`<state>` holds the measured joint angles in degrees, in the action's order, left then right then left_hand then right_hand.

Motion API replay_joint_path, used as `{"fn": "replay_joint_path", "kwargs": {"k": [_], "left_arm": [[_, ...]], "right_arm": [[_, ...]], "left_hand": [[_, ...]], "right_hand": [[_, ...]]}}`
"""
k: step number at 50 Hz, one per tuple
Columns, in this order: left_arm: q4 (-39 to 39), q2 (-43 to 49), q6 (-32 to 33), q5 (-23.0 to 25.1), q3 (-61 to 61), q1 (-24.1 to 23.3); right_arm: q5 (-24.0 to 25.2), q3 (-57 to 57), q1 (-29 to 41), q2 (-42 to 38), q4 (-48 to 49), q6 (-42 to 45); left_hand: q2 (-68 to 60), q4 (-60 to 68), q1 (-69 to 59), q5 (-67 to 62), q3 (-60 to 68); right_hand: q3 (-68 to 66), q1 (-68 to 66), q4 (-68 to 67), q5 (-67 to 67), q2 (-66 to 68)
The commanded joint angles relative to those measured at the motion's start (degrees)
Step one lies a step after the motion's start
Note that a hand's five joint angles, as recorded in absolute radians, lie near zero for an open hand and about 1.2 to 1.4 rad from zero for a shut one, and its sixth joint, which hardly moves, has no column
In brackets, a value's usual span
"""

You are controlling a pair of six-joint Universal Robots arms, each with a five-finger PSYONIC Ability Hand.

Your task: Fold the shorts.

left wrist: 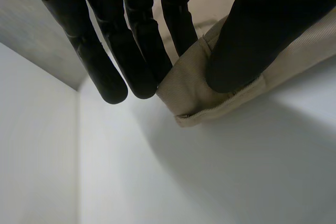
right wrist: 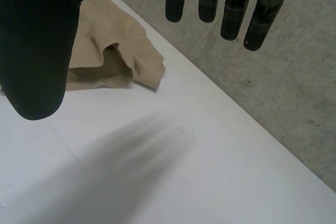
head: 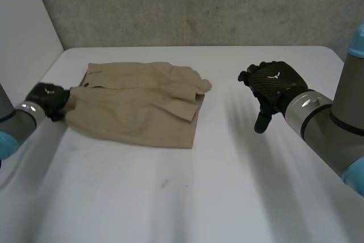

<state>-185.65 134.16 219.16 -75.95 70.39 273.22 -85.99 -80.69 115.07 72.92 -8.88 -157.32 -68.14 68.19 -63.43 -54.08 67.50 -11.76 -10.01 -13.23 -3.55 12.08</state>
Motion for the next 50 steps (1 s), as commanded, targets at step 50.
{"fn": "replay_joint_path", "kwargs": {"k": [50], "left_arm": [[-26.3, -18.3, -23.1, -0.9, 19.9, -46.6]], "right_arm": [[-3.8, 2.6, -6.3, 6.2, 1.1, -0.8]], "left_hand": [[56.1, -56.1, 51.4, 52.0, -55.4]], "right_hand": [[1.8, 0.0, 3.2, 3.6, -2.1]]}}
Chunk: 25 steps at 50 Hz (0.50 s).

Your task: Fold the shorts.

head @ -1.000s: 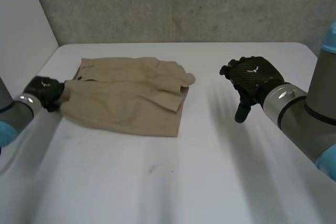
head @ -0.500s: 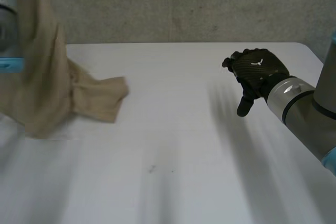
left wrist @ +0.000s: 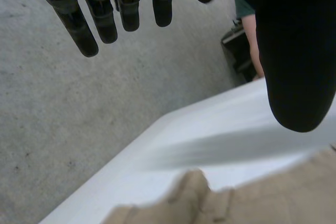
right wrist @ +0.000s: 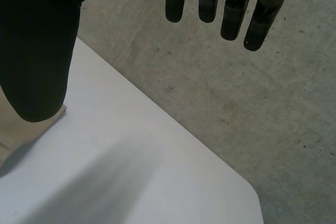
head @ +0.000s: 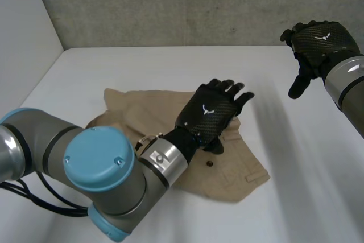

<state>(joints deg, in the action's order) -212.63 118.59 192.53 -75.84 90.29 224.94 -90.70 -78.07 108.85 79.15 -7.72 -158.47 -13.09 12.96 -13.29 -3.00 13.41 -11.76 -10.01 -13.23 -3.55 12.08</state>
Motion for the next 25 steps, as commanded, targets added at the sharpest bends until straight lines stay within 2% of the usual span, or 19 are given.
{"fn": "replay_joint_path", "kwargs": {"k": [1, 4, 10, 15, 20, 25], "left_arm": [[0.8, -3.4, 3.7, -1.1, 0.1, 2.6], [2.7, -6.4, 3.7, -1.6, 1.1, 7.0], [8.6, -9.8, 3.8, -3.2, 2.0, 10.0], [19.4, -10.2, 4.2, -3.8, 1.1, 13.8], [30.4, -10.1, 4.9, -4.0, 0.7, 16.5], [34.3, -8.9, 6.5, -4.1, -0.4, 18.0]], "right_arm": [[1.0, 0.0, 0.0, 0.0, -0.2, 0.4], [2.3, -0.1, 0.1, 0.0, -0.4, 0.9], [6.8, -1.9, 0.4, -0.1, -4.0, 4.0], [11.8, -8.6, 0.7, -0.2, -6.7, 4.1], [16.7, -15.9, 0.3, -0.2, -5.0, 4.8], [18.9, -22.2, 0.0, -0.7, 0.0, 6.7]], "left_hand": [[0.9, -0.7, 1.1, 0.8, -1.2], [0.5, -0.4, 0.7, 0.4, -0.8], [-0.7, 0.8, -0.5, -0.7, 0.3], [-2.7, 2.8, -2.5, -2.8, 2.4], [-3.2, 3.3, -3.0, -3.3, 2.9], [-4.9, 5.0, -4.7, -4.9, 4.5]], "right_hand": [[1.8, 0.0, 3.2, 3.6, -2.1], [1.8, 0.0, 3.2, 3.6, -2.1], [1.8, 0.0, 3.2, 3.6, -2.1], [1.8, 0.0, 3.2, 3.6, -2.1], [1.8, 0.0, 3.2, 3.6, -2.1], [1.8, 0.0, 3.2, 3.6, -2.1]]}}
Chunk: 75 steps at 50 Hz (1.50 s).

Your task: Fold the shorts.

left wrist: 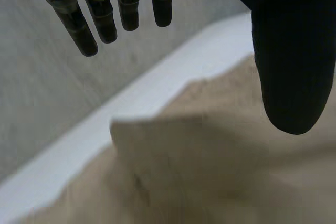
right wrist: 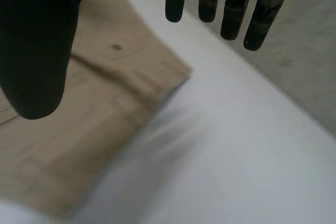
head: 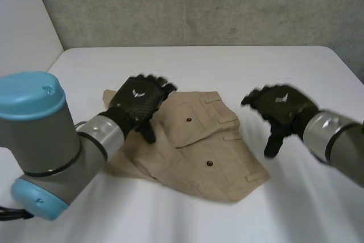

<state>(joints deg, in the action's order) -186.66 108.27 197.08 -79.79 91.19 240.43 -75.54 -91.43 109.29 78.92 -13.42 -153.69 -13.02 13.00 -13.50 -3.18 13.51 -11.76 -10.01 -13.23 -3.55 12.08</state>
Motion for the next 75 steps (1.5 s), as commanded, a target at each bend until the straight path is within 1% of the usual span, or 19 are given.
{"fn": "replay_joint_path", "kwargs": {"k": [1, 5, 7, 10, 14, 15, 19, 23, 34, 51, 52, 56, 57, 62, 64, 68, 70, 74, 75], "left_arm": [[8.4, 1.9, 2.3, -0.1, -1.4, 2.5], [8.5, 5.7, 4.9, -0.1, -2.6, 2.7], [8.6, 7.9, 6.1, -0.3, -3.8, 2.6], [8.6, 10.0, 6.6, -0.7, -5.2, 2.6], [8.7, 12.6, 6.7, -1.7, -7.6, 2.6], [8.9, 13.3, 6.7, -2.3, -8.6, 2.6], [8.8, 13.7, 6.7, -3.8, -9.8, 2.7], [8.7, 13.5, 6.7, -4.1, -10.0, 2.9], [8.6, 12.8, 6.6, -4.3, -10.2, 3.6], [8.4, 12.0, 6.1, -6.0, -11.1, 3.9], [8.4, 12.0, 6.1, -6.0, -11.1, 3.9], [8.5, 10.9, 5.9, -6.1, -11.0, 3.9], [8.6, 10.6, 5.9, -6.1, -10.9, 3.9], [8.9, 7.2, 5.4, -6.2, -10.2, 3.6], [8.9, 5.5, 4.8, -6.4, -10.1, 3.5], [10.5, -1.6, 1.6, -8.0, -9.0, 2.9], [11.8, -4.7, 0.3, -8.6, -9.0, 2.9], [16.3, -12.9, -1.8, -9.1, -9.1, 2.9], [17.2, -14.6, -2.0, -9.1, -9.2, 2.8]], "right_arm": [[3.7, -10.5, -0.3, -0.6, 7.8, 2.9], [3.3, -13.0, -0.3, -2.3, 11.3, 4.9], [3.3, -13.9, -0.3, -3.0, 12.5, 5.2], [3.6, -14.8, -0.4, -3.2, 13.5, 5.2], [3.9, -16.6, -0.4, -3.7, 16.0, 5.8], [4.1, -17.2, -0.4, -3.9, 17.0, 6.0], [4.3, -18.4, -0.4, -4.3, 19.0, 6.8], [4.4, -19.0, -0.4, -5.5, 20.9, 7.0], [4.4, -19.0, -0.4, -7.9, 24.7, 7.1], [3.6, -19.1, 0.1, -9.6, 24.7, 5.2], [3.6, -19.0, 0.1, -9.8, 24.8, 5.2], [3.6, -18.8, 0.3, -10.2, 24.9, 5.2], [3.6, -18.7, 0.3, -10.2, 24.9, 5.2], [3.4, -18.4, -0.1, -9.6, 24.8, 4.5], [3.2, -18.4, -0.1, -8.4, 24.6, 3.8], [2.9, -17.1, -0.2, 1.8, 22.0, 0.1], [2.9, -16.3, -0.3, 4.4, 20.4, -0.9], [2.9, -11.4, -0.4, 11.9, 12.3, -2.1], [2.9, -8.6, -0.5, 16.1, 7.8, -2.1]], "left_hand": [[-4.9, 5.0, -4.4, -4.8, 4.4], [-4.9, 5.0, -4.4, -4.8, 4.4], [-5.1, 5.1, -4.6, -4.9, 4.6], [-10.1, 10.2, -9.6, -10.0, 9.6], [-21.0, 21.1, -20.6, -20.9, 20.6], [-28.6, 28.6, -28.1, -28.4, 28.1], [-44.7, 44.8, -44.3, -44.6, 44.3], [-53.7, 53.7, -53.2, -53.5, 53.2], [-54.6, 54.6, -54.1, -54.4, 54.1], [-54.7, 54.7, -54.2, -54.6, 54.2], [-55.1, 55.1, -54.6, -54.9, 54.6], [-56.6, 56.6, -56.1, -56.4, 56.1], [-57.1, 57.1, -56.6, -56.9, 56.6], [-62.8, 62.8, -62.3, -62.6, 62.3], [-63.6, 63.7, -63.1, -63.5, 63.1], [-67.0, 67.0, -66.5, -66.8, 66.5], [-67.0, 67.0, -66.5, -66.8, 66.5], [-67.0, 67.0, -66.5, -66.8, 66.5], [-67.0, 67.0, -66.5, -66.8, 66.5]], "right_hand": [[1.8, 0.0, 3.2, 3.6, -2.1], [0.3, -1.4, 1.8, 2.1, -0.7], [-3.7, -5.4, -2.2, -1.9, 3.4], [-5.4, -7.1, -3.9, -3.6, 5.1], [-8.1, -9.8, -6.6, -6.3, 7.8], [-8.9, -10.7, -7.4, -7.1, 8.6], [-11.9, -13.7, -10.5, -10.2, 11.6], [-16.3, -18.1, -14.9, -14.5, 16.0], [-29.1, -30.8, -27.6, -27.3, 28.8], [-29.3, -31.0, -27.8, -27.5, 28.9], [-31.6, -33.4, -30.1, -29.8, 31.3], [-51.6, -53.3, -50.1, -49.8, 51.3], [-68.1, -69.8, -66.6, -66.3, 67.8], [-68.2, -70.0, -66.8, -66.4, 67.9], [-68.2, -70.0, -66.8, -66.4, 67.9], [-68.2, -70.0, -66.8, -66.4, 67.9], [-68.2, -70.0, -66.8, -66.4, 67.9], [-68.2, -70.0, -66.8, -66.4, 67.9], [-68.2, -70.0, -66.8, -66.4, 67.9]]}}
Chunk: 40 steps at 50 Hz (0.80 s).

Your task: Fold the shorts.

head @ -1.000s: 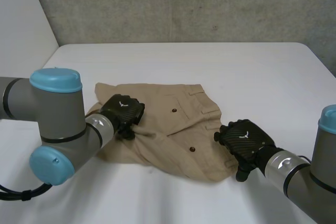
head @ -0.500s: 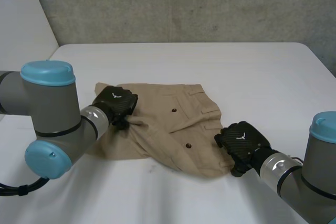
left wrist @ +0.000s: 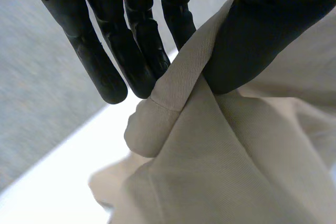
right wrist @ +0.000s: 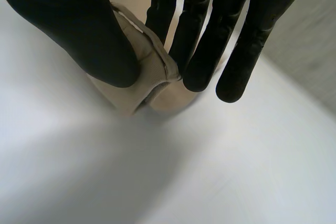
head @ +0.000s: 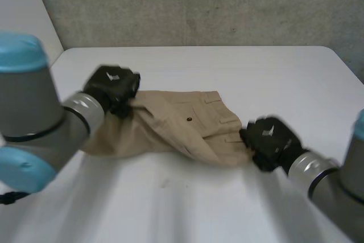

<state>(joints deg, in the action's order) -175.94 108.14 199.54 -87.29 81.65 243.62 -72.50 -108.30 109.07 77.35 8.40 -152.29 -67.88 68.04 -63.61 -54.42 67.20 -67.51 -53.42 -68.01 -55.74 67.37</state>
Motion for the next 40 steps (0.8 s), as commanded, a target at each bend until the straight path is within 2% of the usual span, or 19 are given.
{"fn": "replay_joint_path", "kwargs": {"k": [1, 4, 7, 12, 18, 21, 24, 25, 32, 37, 40], "left_arm": [[8.6, -17.7, -4.6, -1.6, 0.1, -0.4], [12.4, -24.9, -4.8, -1.4, -0.9, -0.4], [14.0, -29.2, -4.8, -1.4, -1.8, -0.6], [14.8, -36.4, -7.8, -1.4, -4.5, -0.7], [14.9, -37.7, -13.6, -1.3, -4.7, -0.6], [14.7, -36.6, -14.4, -1.2, -4.0, -0.6], [14.5, -32.4, -14.7, -1.2, -2.5, -0.6], [14.4, -30.6, -14.7, -1.2, -2.0, -0.5], [11.2, -13.0, -14.5, -1.2, -2.5, 0.2], [4.0, 2.4, -14.0, -1.3, -8.9, 1.0], [0.1, 8.5, -13.5, -1.3, -13.0, 1.7]], "right_arm": [[-0.2, 9.8, -0.4, 19.3, -16.2, -3.5], [-0.3, 17.6, -1.8, 23.9, -23.5, -3.7], [-0.3, 24.5, -4.0, 24.7, -27.8, -4.2], [-0.3, 33.6, -5.5, 26.2, -30.6, -7.1], [-0.3, 38.6, -6.5, 26.2, -32.2, -8.4], [-0.2, 37.9, -6.8, 24.9, -32.3, -8.6], [-0.3, 36.8, -6.1, 21.0, -32.3, -8.1], [-0.4, 36.1, -5.5, 17.3, -32.3, -7.8], [-2.6, 36.2, -0.7, 5.0, -31.4, -5.9], [-7.4, 38.9, 0.4, -7.3, -24.9, -4.0], [-9.5, 40.4, 1.0, -11.9, -19.8, -4.0]], "left_hand": [[-12.1, 12.0, -16.4, -15.6, 12.8], [-12.1, 12.0, -16.4, -15.6, 12.8], [-12.1, 12.0, -16.4, -15.6, 12.8], [-12.1, 12.0, -16.4, -15.6, 12.8], [-12.1, 12.0, -16.4, -15.6, 12.8], [-12.1, 12.0, -16.4, -15.6, 12.8], [-12.1, 12.0, -16.4, -15.6, 12.8], [-12.1, 12.0, -16.4, -15.6, 12.8], [-12.1, 12.0, -16.4, -15.6, 12.8], [-12.1, 12.0, -16.4, -15.6, 12.8], [-12.1, 12.0, -16.4, -15.6, 12.8]], "right_hand": [[-12.5, -26.6, -12.0, -14.3, 12.6], [-12.5, -26.6, -12.0, -14.3, 12.6], [-12.5, -26.6, -12.0, -14.3, 12.6], [-12.5, -26.6, -12.0, -14.3, 12.6], [-12.5, -26.6, -12.0, -14.3, 12.6], [-12.5, -26.6, -12.0, -14.3, 12.6], [-12.5, -26.6, -12.0, -14.3, 12.6], [-12.5, -26.6, -12.0, -14.3, 12.6], [-12.5, -26.6, -12.0, -14.3, 12.6], [-12.5, -26.6, -12.0, -14.3, 12.6], [-12.5, -26.6, -12.0, -14.3, 12.6]]}}
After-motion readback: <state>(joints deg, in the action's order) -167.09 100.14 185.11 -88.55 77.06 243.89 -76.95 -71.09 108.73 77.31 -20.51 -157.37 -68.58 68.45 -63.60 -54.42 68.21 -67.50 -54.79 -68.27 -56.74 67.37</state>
